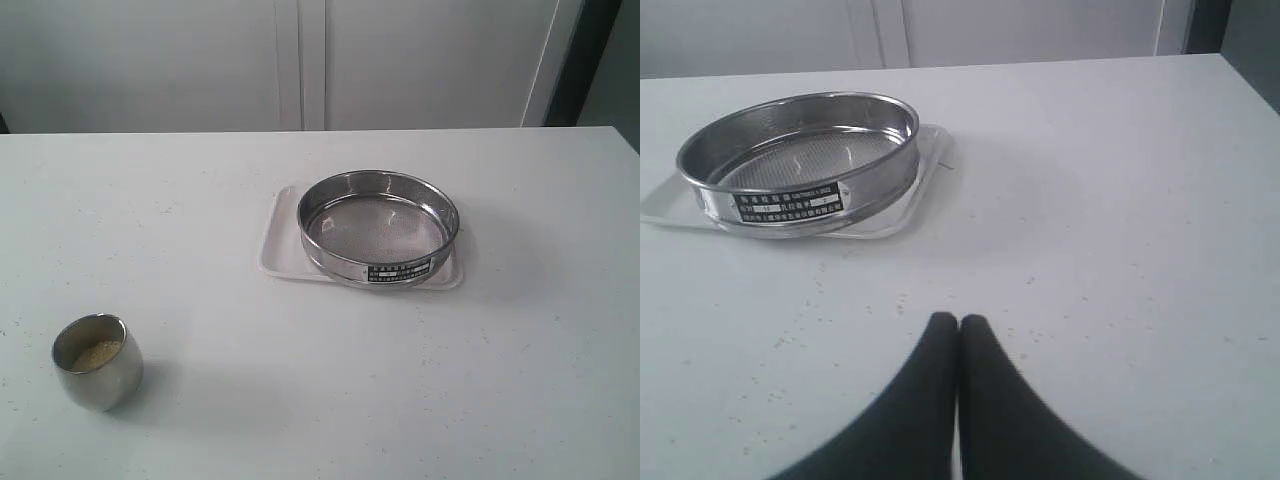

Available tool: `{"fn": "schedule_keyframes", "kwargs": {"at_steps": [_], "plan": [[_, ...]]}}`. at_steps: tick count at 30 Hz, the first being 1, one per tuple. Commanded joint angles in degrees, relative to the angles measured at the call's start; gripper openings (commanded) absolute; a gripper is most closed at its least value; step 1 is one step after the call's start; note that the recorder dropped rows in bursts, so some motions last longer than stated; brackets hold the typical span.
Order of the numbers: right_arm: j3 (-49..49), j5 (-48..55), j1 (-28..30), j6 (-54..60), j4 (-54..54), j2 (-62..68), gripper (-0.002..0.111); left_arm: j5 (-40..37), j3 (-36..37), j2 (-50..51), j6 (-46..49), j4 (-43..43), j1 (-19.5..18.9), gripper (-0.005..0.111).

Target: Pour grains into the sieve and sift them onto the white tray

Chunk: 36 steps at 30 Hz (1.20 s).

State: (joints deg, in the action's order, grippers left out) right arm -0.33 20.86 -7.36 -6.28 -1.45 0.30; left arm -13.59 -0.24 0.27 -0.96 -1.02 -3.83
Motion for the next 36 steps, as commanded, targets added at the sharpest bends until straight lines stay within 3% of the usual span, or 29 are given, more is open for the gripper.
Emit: {"fn": "schedule_keyframes", "kwargs": {"at_steps": [1,26,36], "plan": [[0.3,-0.8,-0.2,0.0,-0.2,-0.3,0.000,0.1,0.2,-0.3,-0.3,-0.2,0.2,0.000],[0.3,-0.8,-0.2,0.0,-0.2,-0.3,0.000,0.9,0.2,-0.3,-0.3,-0.2,0.2,0.000],[0.3,-0.8,-0.2,0.0,-0.2,-0.3,0.000,22.0,0.2,-0.3,-0.3,-0.2,0.2,0.000]]}}
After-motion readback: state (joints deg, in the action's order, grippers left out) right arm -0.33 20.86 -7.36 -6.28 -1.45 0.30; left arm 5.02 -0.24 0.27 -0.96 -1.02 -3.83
